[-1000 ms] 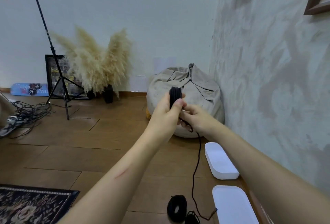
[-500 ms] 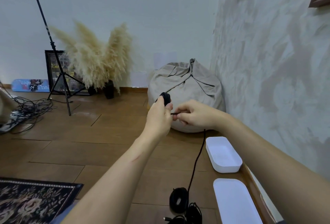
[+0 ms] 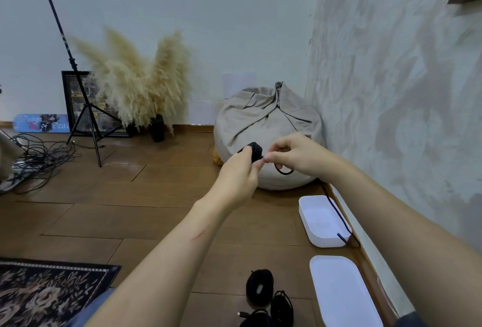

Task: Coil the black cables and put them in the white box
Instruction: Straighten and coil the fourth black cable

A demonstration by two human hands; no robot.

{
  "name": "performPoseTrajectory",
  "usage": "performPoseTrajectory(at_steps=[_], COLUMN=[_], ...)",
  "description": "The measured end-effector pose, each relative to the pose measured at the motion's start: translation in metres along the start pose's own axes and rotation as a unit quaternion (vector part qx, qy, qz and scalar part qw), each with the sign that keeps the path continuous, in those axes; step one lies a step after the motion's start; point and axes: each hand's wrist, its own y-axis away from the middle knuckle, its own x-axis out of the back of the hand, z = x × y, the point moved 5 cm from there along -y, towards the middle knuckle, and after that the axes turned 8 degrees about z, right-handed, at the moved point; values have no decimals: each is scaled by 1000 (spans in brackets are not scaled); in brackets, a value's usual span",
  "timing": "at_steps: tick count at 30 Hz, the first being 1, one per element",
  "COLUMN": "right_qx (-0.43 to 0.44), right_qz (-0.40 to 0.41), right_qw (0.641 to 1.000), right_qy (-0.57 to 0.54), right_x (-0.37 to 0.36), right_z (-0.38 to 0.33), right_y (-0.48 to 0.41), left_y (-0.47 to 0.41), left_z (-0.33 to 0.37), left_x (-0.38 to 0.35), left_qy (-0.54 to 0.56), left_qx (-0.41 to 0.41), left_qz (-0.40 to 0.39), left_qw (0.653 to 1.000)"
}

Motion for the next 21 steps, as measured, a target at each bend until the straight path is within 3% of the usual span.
performPoseTrajectory(at_steps=[5,9,14,21], right_qx=[-46,-50,-37,42], right_qz=[-15,6,49,88], right_qw=[998,998,998,991], right_qy=[-47,-29,32,-87], right_x=[-2,4,15,12], right_z=[6,9,22,-5], right_y=[0,0,1,1], left_y=[-5,-7,-5,-1], left_z=[-10,-21,-37,-16], left_x=[7,9,16,13], left_qy=[-43,-39,52,141], left_qx=[13,69,153,123], left_qz=[47,61,61,39], left_qw=[998,995,985,982])
